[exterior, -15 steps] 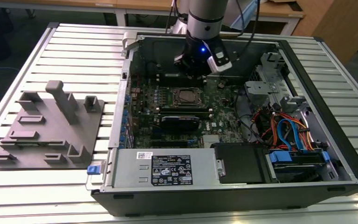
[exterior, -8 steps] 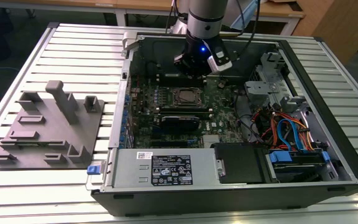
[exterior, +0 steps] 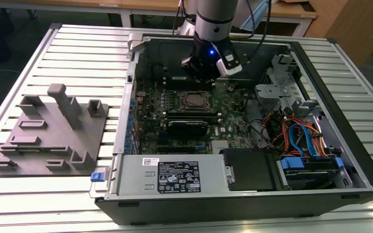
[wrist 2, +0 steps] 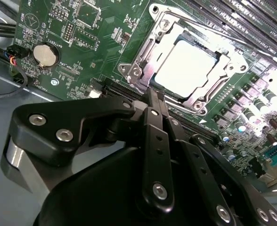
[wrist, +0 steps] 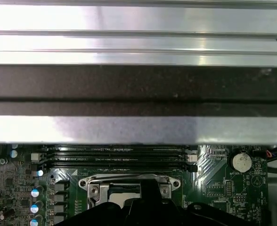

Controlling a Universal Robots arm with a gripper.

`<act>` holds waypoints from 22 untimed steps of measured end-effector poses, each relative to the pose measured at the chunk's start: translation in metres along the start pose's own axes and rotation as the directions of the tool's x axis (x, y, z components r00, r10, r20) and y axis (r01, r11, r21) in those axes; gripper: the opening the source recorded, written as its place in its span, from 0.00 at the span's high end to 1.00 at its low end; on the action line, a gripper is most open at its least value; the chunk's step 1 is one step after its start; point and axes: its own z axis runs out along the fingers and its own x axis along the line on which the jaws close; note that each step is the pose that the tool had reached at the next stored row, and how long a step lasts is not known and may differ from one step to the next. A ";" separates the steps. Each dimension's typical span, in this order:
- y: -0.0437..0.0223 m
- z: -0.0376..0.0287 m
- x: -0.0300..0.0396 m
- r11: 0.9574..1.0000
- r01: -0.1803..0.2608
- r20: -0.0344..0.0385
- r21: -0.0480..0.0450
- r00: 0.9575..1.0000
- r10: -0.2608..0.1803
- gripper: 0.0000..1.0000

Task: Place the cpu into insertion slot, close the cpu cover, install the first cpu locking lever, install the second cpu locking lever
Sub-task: 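Install the second cpu locking lever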

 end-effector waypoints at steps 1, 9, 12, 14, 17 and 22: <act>-0.0006 0.0000 0.0000 1.000 0.000 0.000 0.000 1.000 0.000 0.89; -0.0052 -0.0003 -0.0001 1.000 0.000 0.000 0.000 1.000 0.000 0.89; -0.0059 -0.0003 -0.0001 1.000 0.000 0.000 0.000 1.000 0.000 0.89; -0.0064 -0.0004 -0.0001 1.000 0.000 0.000 0.000 1.000 0.000 0.89; -0.0069 -0.0004 -0.0001 1.000 0.000 0.000 0.000 1.000 0.000 0.89; -0.0078 -0.0005 -0.0001 1.000 0.000 0.000 0.000 1.000 0.000 0.89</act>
